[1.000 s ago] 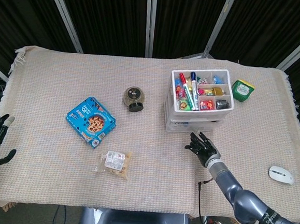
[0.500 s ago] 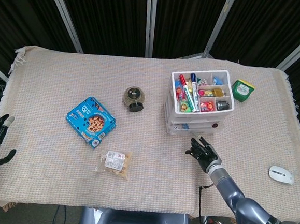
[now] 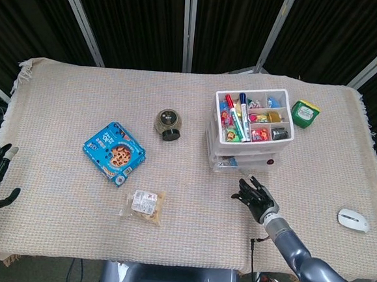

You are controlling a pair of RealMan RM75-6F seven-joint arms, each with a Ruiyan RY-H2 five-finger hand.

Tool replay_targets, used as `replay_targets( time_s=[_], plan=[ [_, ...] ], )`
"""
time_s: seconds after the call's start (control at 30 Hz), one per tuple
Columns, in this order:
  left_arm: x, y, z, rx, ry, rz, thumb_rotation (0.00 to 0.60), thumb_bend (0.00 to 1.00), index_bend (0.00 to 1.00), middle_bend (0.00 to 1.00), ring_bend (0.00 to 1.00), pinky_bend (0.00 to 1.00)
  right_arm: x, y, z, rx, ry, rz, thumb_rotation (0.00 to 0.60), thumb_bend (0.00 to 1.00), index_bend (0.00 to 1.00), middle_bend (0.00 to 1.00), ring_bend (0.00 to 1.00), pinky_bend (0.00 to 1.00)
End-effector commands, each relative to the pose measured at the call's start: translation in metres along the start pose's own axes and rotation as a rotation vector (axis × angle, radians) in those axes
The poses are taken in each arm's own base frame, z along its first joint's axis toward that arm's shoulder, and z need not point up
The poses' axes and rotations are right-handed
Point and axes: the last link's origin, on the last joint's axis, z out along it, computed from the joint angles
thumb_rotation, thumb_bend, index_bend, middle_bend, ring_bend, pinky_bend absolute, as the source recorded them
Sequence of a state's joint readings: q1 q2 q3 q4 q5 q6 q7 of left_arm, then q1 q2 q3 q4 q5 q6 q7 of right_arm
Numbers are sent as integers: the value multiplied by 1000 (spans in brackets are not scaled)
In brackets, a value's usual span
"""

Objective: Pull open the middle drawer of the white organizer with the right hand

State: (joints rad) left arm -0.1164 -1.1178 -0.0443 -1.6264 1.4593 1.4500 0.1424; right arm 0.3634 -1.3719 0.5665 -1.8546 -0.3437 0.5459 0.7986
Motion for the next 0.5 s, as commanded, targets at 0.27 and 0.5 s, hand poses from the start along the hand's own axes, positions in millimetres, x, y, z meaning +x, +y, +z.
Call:
replay_targets(
  time_s=[0.27,0.5],
  plan=[
    [0,0,0,0,0,0,600,318,0,0,0,0,6,9,-10,27,36,-122,600,349,126,766,815,525],
    [0,0,0,-1,0,-2,600,318,0,0,0,0,5,21,-23,79,100,-202,600,344,1,734,790,512]
  ],
)
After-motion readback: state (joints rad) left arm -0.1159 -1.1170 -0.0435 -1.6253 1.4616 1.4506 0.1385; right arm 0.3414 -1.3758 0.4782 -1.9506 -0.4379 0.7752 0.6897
